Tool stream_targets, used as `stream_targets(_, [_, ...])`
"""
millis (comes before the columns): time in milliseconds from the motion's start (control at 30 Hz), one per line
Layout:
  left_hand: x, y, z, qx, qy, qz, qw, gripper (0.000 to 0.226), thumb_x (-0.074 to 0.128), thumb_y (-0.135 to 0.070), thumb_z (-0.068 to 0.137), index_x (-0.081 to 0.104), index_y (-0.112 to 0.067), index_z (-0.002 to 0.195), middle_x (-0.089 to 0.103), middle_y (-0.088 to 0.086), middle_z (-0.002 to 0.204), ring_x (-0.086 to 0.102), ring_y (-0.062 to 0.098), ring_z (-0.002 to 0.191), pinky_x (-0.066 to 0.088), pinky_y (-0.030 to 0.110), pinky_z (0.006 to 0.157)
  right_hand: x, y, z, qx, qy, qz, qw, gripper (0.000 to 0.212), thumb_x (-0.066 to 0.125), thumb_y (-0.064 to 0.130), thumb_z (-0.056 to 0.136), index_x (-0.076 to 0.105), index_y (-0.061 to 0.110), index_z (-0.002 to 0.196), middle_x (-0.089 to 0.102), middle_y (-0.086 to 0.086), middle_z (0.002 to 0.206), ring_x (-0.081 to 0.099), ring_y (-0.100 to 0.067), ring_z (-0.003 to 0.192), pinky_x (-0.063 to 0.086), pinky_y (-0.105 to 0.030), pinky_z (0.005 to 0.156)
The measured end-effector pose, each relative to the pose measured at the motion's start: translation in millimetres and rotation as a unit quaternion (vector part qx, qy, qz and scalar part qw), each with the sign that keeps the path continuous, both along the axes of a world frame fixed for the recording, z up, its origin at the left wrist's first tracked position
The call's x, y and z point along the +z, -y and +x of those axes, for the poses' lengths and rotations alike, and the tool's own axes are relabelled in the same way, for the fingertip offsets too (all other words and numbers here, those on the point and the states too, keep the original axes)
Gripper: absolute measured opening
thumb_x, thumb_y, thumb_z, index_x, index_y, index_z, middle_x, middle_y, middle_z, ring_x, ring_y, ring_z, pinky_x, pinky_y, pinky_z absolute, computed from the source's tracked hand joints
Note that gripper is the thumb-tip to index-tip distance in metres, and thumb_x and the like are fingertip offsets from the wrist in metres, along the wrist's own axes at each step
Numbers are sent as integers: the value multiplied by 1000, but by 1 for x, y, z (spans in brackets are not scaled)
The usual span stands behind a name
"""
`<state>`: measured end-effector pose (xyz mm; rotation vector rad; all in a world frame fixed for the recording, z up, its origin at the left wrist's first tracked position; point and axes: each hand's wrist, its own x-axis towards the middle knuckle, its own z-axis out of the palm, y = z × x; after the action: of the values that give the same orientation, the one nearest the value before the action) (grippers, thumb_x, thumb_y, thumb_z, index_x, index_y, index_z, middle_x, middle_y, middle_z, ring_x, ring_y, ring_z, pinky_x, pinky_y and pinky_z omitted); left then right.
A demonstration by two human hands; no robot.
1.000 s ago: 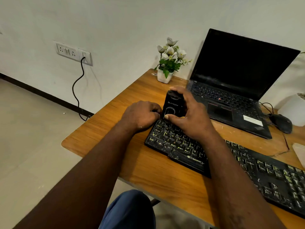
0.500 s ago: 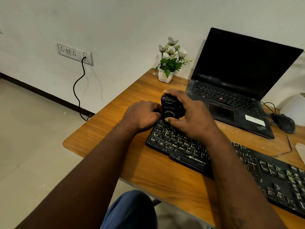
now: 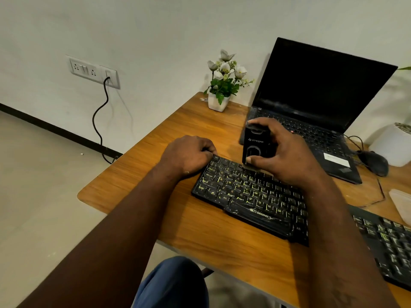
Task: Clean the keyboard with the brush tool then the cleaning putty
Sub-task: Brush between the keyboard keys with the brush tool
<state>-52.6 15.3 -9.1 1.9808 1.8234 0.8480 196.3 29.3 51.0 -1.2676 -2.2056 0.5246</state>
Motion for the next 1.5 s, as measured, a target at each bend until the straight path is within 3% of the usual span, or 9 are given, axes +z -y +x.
stream_targets(200, [-2,1,1,9,-10,9,1000,19,58,-30,92,75,-37,94,67,-18,76,60,4,74,36,26,61,-13,2,-32,21,-24,26,999,85,86,20,81,38,54,142,61,0,137,65,-16,108,61,-25,77])
stream_targets(333, [-4,1,0,5,-10,12,1000,20,56,-35,89,75,-39,93,69,-16,81,63,11,78,41,28,65,-7,0,-9,5,5,-7,1000,86,87,15,79,40,54,141,61,0,134,66,-20,109,64,-36,82])
stream_targets(467, [-4,0,1,6,-12,15,1000,18,58,-31,93,75,-38,93,63,-21,73,61,6,74,35,25,61,2,0,17,-15,-2,-28,999,83,88,13,77,45,50,139,61,6,130,65,-16,110,61,-32,85])
stream_targets(667, [-3,1,1,9,-26,21,999,17,59,-30,93,75,-35,98,60,-20,71,57,8,70,35,26,60,-10,11,-39,30,-3,41,999,84,87,22,80,39,50,143,65,0,130,67,-13,105,63,-32,83])
stream_targets(767, [-3,2,2,9,-40,26,999,21,59,-32,95,75,-31,108,68,-6,84,60,17,75,42,29,63,-12,12,-54,39,30,64,997,85,86,24,80,36,52,143,68,0,124,70,-15,99,63,-36,82])
stream_targets(1000, [-5,-2,0,3,-15,7,1000,22,54,-35,89,75,-37,97,69,-17,82,63,12,79,41,28,65,0,6,-2,13,27,-26,999,85,87,15,77,41,53,138,63,2,130,67,-19,108,63,-41,87])
stream_targets(1167, [-5,-1,0,10,-28,13,999,22,53,-37,90,73,-37,98,65,-15,77,59,11,74,36,28,62,-8,9,-37,16,-13,54,998,85,87,22,80,39,51,143,65,1,129,66,-13,106,61,-30,82])
stream_targets(1333, [-4,1,2,12,-28,7,1000,24,55,-37,96,73,-27,110,65,-4,75,60,16,69,48,33,64,-14,9,-63,34,35,100,994,84,85,26,81,37,50,145,70,1,118,70,-13,94,63,-37,79])
stream_targets(1500, [-4,-1,0,12,-34,13,999,21,56,-34,92,74,-38,101,70,-11,86,61,15,81,39,30,65,-5,12,-25,22,88,60,994,88,86,23,80,33,57,142,67,1,128,67,-18,111,60,-41,91])
